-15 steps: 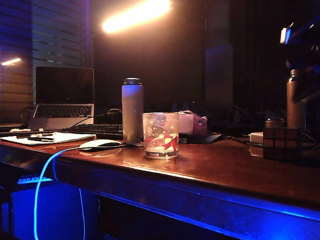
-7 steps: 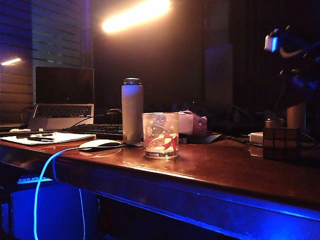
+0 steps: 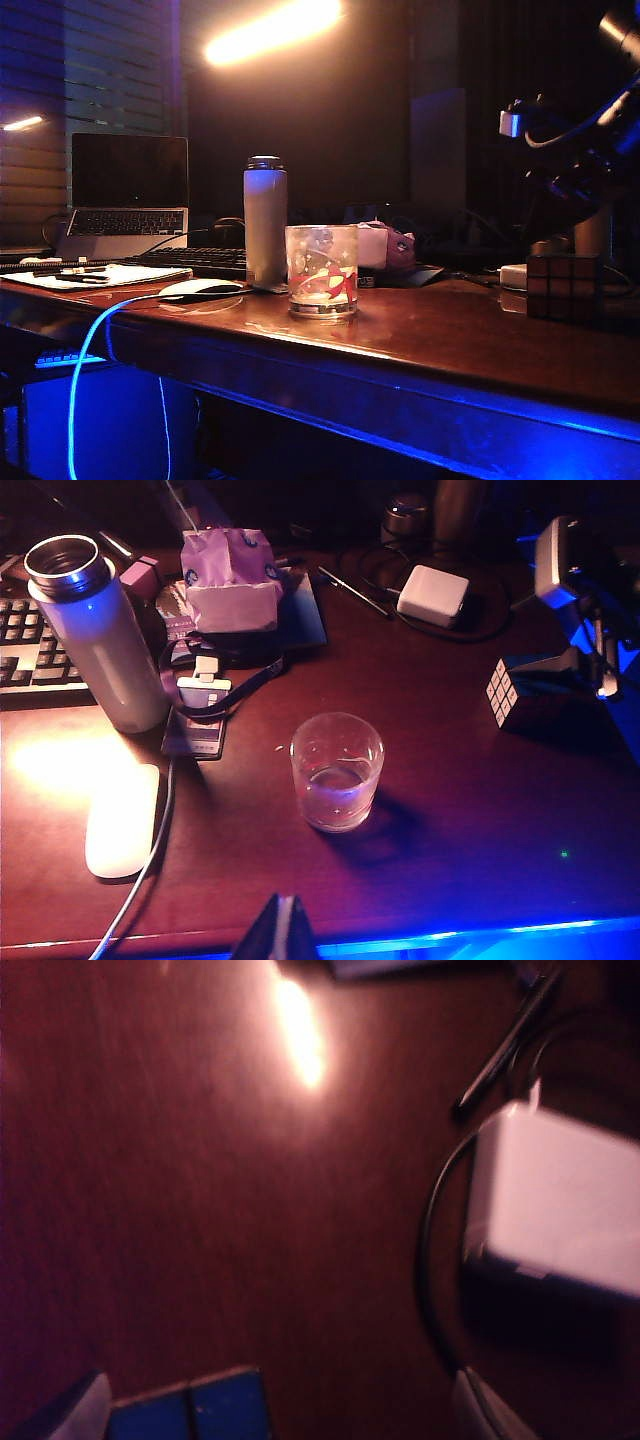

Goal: Stack the Rubik's Cube on top of the glass cup.

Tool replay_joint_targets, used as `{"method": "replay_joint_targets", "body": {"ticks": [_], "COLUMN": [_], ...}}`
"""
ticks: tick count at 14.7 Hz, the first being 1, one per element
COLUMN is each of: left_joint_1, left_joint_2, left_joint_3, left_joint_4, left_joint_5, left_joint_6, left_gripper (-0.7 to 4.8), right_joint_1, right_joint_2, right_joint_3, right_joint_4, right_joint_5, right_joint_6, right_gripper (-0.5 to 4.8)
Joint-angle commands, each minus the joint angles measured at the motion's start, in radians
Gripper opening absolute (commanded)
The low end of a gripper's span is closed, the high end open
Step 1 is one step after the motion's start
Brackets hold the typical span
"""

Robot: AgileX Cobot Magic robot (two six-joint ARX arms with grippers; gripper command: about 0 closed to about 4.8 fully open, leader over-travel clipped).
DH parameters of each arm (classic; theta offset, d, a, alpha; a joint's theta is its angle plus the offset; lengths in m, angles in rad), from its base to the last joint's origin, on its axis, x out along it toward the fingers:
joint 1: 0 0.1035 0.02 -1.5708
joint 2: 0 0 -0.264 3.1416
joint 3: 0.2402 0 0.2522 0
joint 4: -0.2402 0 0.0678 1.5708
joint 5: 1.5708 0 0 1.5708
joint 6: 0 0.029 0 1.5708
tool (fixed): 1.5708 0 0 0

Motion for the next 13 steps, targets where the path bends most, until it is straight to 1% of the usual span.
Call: {"method": "replay_joint_targets", "body": {"ticks": [1,4,8,9,11,13], "left_joint_1": [0.000,0.000,0.000,0.000,0.000,0.000], "left_joint_2": [-0.004,-0.004,-0.004,-0.004,-0.004,-0.004], "left_joint_3": [0.006,0.006,0.006,0.006,0.006,0.006], "left_joint_4": [0.026,0.039,0.046,0.051,0.054,0.060], "left_joint_5": [0.008,0.033,0.033,0.033,0.033,0.034], "left_joint_6": [-0.003,-0.003,-0.003,-0.003,-0.003,-0.003], "left_gripper": [-0.03,-0.03,-0.03,-0.03,-0.03,-0.03], "right_joint_1": [0.000,0.000,-0.002,-0.001,0.001,0.001], "right_joint_2": [0.023,0.056,0.063,0.059,0.027,-0.069], "right_joint_3": [0.023,0.024,0.026,0.027,0.047,0.047], "right_joint_4": [-0.040,-0.071,-0.125,-0.129,-0.185,-0.200], "right_joint_5": [-0.046,-0.054,-0.050,-0.050,-0.051,-0.050], "right_joint_6": [0.003,0.008,0.005,0.023,0.029,0.025], "right_gripper": [4.79,4.79,4.79,4.79,4.79,4.79]}}
